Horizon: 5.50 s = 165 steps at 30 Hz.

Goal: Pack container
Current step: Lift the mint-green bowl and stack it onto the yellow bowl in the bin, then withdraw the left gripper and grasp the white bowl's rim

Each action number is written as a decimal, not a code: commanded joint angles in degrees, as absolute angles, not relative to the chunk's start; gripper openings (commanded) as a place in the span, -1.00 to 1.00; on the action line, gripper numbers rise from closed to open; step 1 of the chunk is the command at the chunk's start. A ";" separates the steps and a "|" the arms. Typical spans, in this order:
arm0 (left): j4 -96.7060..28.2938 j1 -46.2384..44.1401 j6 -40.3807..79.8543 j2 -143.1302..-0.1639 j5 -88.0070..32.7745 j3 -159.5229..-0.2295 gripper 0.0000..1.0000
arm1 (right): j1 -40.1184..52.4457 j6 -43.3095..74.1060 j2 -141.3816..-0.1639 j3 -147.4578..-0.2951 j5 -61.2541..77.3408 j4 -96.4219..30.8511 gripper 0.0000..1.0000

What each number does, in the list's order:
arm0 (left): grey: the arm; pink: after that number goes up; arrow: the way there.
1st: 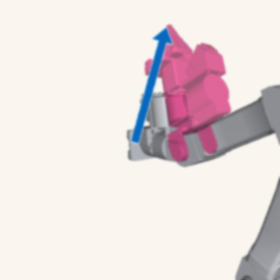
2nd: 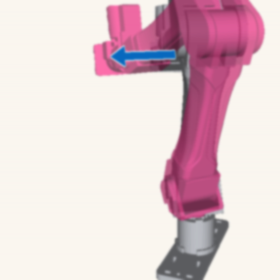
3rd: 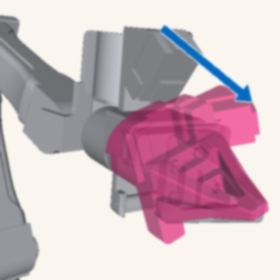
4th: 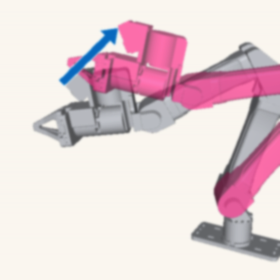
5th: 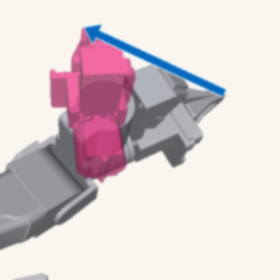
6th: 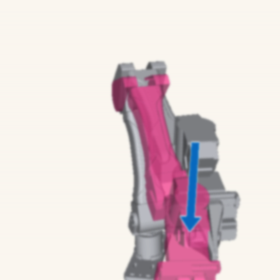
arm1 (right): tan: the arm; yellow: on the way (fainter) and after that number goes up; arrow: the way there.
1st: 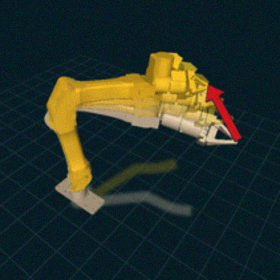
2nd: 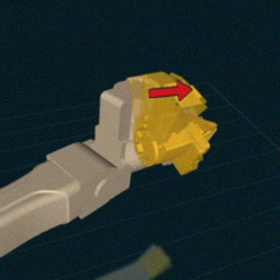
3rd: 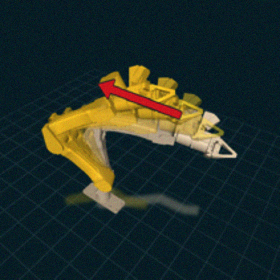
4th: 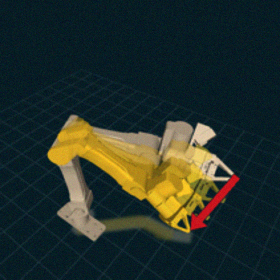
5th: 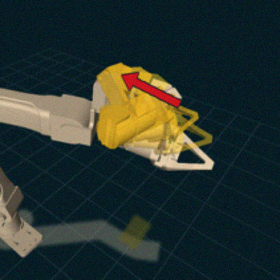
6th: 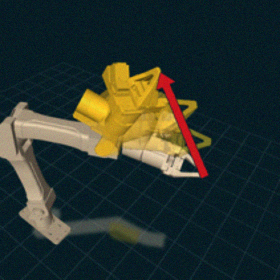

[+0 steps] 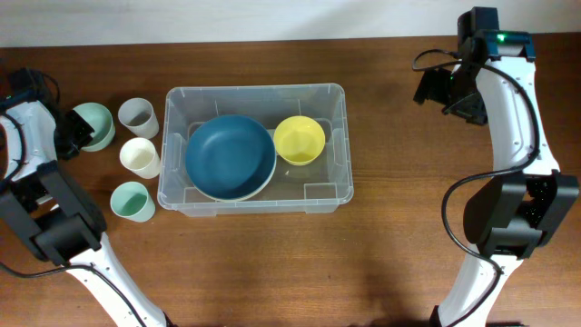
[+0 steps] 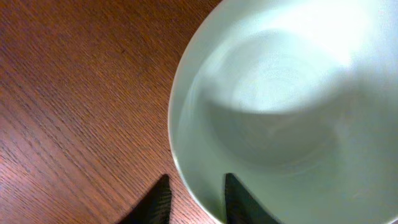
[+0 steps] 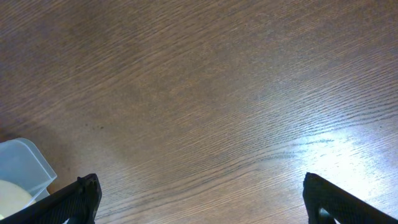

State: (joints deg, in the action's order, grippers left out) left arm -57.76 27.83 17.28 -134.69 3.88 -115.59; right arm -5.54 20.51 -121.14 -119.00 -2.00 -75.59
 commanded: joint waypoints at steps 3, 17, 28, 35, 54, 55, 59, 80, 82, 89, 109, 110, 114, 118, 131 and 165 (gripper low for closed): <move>-57.43 27.92 17.34 -136.20 3.90 -115.22 -0.74 | -5.65 20.14 -121.01 -118.83 -1.96 -75.59 0.98; -58.11 28.32 17.32 -136.16 3.90 -119.07 -0.97 | -5.65 20.14 -121.01 -118.83 -1.96 -75.59 0.98; -69.63 31.29 17.37 -136.05 3.88 -144.88 -0.98 | -5.65 20.14 -121.01 -118.83 -1.96 -75.59 0.97; -77.67 31.44 19.70 -134.10 -9.47 -167.50 -0.98 | -5.65 20.14 -121.01 -118.83 -1.96 -75.59 0.98; -89.62 -5.72 6.15 -134.85 -17.43 -176.27 -0.97 | -5.65 20.14 -121.01 -118.83 -1.96 -75.59 0.98; -89.49 -7.62 6.15 -135.06 -16.32 -175.57 -0.97 | -5.65 20.14 -121.01 -118.83 -1.96 -75.59 0.98; -87.46 -13.34 6.11 -136.05 -15.18 -170.39 -0.97 | -5.65 20.14 -121.01 -118.83 -1.96 -75.59 0.97; -85.19 -17.37 6.09 -139.83 -15.22 -148.35 -0.97 | -5.65 20.14 -121.01 -118.83 -1.96 -75.59 0.98; -84.07 -17.63 6.09 -139.83 -15.22 -146.58 -0.97 | -5.65 20.14 -121.01 -118.83 -1.96 -75.59 0.98; -80.31 -18.39 6.11 -139.83 -15.20 -141.05 -0.97 | -5.65 20.14 -121.01 -118.83 -1.96 -75.59 0.98; -78.04 -18.33 6.09 -139.85 -15.20 -138.78 0.03 | -5.65 20.14 -121.01 -118.83 -1.96 -75.59 0.97; -78.04 -18.31 6.11 -139.85 -15.20 -138.80 0.09 | -5.65 20.14 -121.01 -118.83 -1.96 -75.59 0.97; -78.24 -17.08 6.11 -139.79 -15.22 -141.43 0.35 | -5.65 20.14 -121.01 -118.83 -1.96 -75.59 0.98; -81.58 -14.02 6.09 -139.39 -15.20 -149.91 0.43 | -5.65 20.14 -121.01 -118.83 -1.96 -75.59 0.97; -96.68 6.35 10.66 -134.72 -7.86 -172.88 0.55 | -5.65 20.14 -121.01 -118.83 -1.96 -75.59 0.98; -90.28 38.59 51.86 -101.32 11.62 -102.37 1.00 | -5.65 20.14 -121.01 -118.83 -1.96 -75.59 0.98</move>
